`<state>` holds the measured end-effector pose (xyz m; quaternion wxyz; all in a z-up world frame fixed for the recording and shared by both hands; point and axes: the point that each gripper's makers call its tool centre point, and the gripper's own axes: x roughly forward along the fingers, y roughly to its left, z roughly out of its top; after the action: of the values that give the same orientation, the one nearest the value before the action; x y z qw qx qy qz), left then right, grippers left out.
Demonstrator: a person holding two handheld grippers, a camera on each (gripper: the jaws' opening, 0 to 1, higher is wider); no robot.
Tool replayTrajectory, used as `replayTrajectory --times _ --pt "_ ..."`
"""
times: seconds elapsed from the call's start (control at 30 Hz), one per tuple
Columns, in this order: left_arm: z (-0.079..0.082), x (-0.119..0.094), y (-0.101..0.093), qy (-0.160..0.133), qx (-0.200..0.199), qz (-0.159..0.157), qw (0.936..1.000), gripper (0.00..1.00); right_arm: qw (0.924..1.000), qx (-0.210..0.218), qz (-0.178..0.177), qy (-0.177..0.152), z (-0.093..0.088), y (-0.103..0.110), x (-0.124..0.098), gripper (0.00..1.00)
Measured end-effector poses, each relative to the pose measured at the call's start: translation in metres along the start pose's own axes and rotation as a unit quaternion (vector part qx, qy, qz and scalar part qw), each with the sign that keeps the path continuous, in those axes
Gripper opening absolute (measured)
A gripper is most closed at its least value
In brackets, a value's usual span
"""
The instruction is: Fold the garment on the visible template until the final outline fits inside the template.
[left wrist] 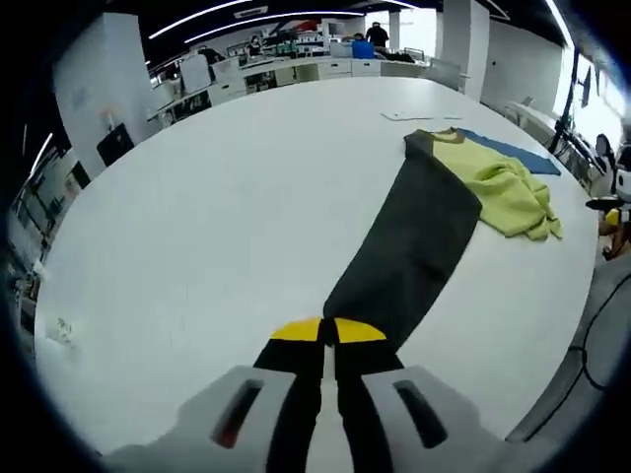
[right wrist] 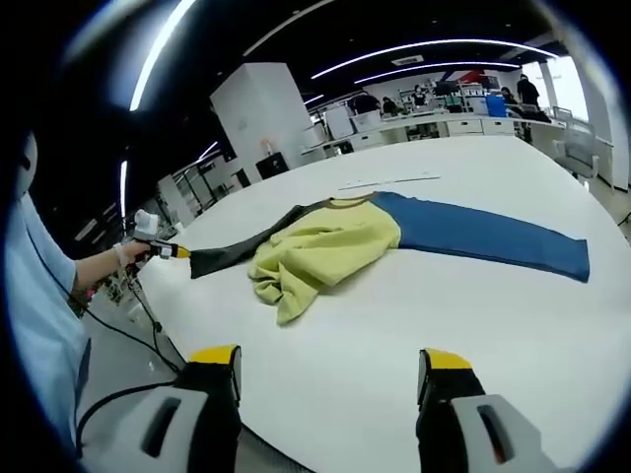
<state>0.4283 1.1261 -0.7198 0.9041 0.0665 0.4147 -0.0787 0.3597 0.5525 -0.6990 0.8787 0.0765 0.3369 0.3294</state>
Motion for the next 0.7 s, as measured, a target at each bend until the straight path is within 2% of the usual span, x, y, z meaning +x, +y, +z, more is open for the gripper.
replayTrajectory --times 0.07,0.23,0.3,0.37,0.43,0.47,0.53,0.7 --pt "0.003 0.009 0.015 0.0 -0.004 0.007 1.0 0.0 1.0 0.0 -0.002 0.002 0.0 -0.001 0.0 0.73" --pt "0.002 0.031 0.053 0.033 0.003 0.035 0.9988 0.0 1.0 -0.002 -0.006 0.007 0.001 -0.004 0.002 0.73" --pt "0.006 0.037 0.065 0.036 0.008 0.042 0.9985 0.0 1.0 0.0 -0.007 0.007 0.001 -0.005 0.002 0.73" --pt "0.003 0.043 0.082 0.058 0.04 0.057 0.9959 0.0 0.9999 -0.001 -0.008 0.011 0.0 -0.006 0.002 0.73" --pt "0.008 0.05 0.089 0.047 0.014 0.058 0.9971 0.0 0.9999 0.001 -0.009 0.011 -0.001 -0.007 0.002 0.73" --pt "0.008 0.053 0.09 0.051 -0.005 0.06 0.9969 0.0 0.9999 0.004 -0.011 0.012 -0.001 -0.008 0.002 0.73" --pt "0.009 0.058 0.092 0.054 0.017 0.064 0.9964 0.0 0.9998 0.005 -0.013 0.014 -0.002 -0.01 0.002 0.73" --pt "0.005 0.069 0.089 0.071 0.024 0.063 0.9952 0.0 0.9997 0.007 -0.014 0.016 -0.004 -0.011 0.002 0.73"
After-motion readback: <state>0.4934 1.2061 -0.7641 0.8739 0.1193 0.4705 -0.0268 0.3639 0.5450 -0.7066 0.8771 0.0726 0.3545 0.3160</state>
